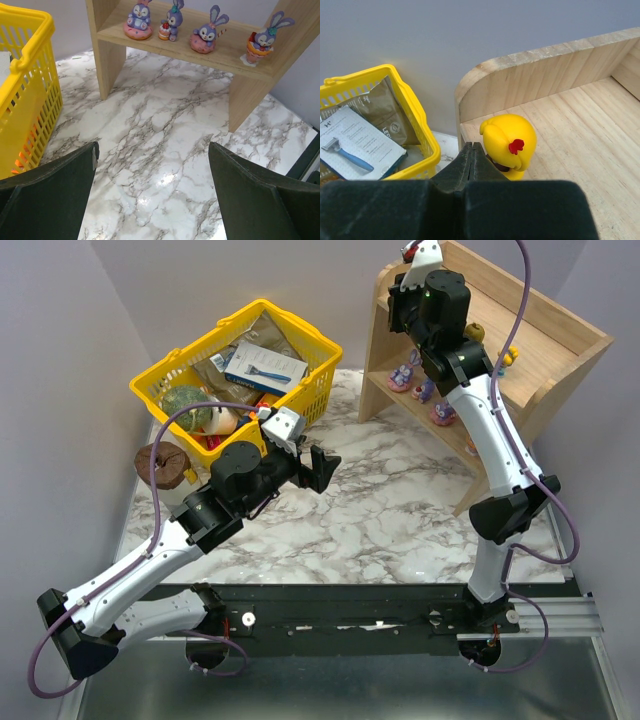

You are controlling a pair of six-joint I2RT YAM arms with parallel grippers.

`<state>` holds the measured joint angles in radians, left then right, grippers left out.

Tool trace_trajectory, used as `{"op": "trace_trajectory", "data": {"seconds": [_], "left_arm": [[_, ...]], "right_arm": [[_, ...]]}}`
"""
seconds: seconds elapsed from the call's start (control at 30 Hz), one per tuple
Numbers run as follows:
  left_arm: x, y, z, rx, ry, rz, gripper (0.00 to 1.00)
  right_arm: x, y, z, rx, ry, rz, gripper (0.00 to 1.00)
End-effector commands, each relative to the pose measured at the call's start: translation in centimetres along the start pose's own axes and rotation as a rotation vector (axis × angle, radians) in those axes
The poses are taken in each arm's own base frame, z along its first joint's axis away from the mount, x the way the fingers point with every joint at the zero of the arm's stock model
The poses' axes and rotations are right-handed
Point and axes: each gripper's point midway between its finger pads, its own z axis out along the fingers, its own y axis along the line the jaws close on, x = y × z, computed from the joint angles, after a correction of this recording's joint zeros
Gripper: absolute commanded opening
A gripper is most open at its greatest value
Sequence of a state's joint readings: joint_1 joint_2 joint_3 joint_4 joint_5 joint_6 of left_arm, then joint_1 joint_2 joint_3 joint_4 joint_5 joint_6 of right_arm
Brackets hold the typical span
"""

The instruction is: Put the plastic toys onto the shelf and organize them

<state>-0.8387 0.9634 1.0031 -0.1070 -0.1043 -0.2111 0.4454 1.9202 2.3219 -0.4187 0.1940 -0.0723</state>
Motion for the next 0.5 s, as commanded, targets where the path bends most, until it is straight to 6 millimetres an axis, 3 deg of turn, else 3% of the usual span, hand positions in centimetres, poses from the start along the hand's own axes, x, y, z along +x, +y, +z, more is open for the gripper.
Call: {"op": "trace_trajectory", "data": {"seconds": [0.0, 0.3, 0.47], "left_arm": [[-1.0, 0.3, -0.4, -0.018, -0.031, -0.013, 0.99], [-1.0, 0.3, -0.4, -0.014, -0.032, -0.015, 0.99], [-1.2, 0.4, -0.4, -0.023, -0.035, -0.018, 0.99]], "right_arm": [[-1.1, -0.5, 0.3, 0.036, -0.033, -0.007, 0.01], [-1.1, 0.7, -0.1, -0.039, -0.030, -0.004, 0.01], [-3.0, 2.8, -2.0, -0.168, -0.064, 0.005, 0.02]]}}
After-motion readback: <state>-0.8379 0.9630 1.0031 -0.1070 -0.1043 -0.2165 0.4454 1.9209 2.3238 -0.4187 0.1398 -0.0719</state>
